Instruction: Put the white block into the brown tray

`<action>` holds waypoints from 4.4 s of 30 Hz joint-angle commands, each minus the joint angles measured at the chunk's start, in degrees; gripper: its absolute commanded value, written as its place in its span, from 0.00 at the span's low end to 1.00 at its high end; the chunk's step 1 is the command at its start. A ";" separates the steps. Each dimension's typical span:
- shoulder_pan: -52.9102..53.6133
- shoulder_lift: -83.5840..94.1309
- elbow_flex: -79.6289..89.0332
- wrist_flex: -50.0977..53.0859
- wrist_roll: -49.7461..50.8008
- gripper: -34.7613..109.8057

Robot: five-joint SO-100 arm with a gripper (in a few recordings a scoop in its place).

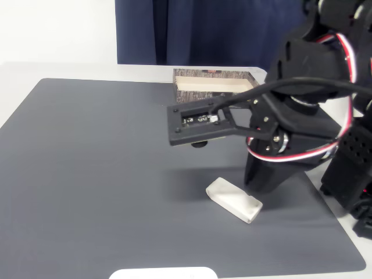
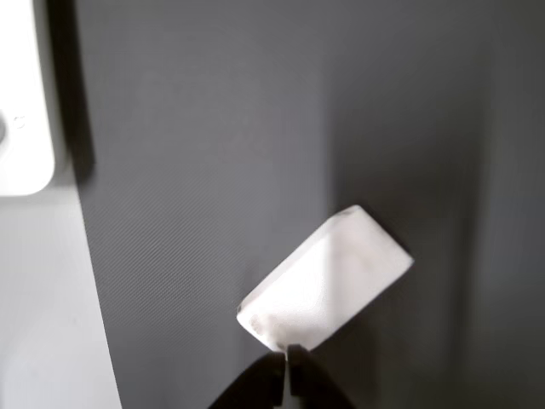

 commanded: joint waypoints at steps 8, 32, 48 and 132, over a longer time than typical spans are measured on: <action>3.25 -1.41 -2.81 -0.35 13.45 0.24; 6.94 -3.43 -3.60 -0.26 39.46 0.24; 9.93 -5.45 -5.71 1.05 39.11 0.24; 11.25 -17.49 -6.42 -1.93 29.97 0.50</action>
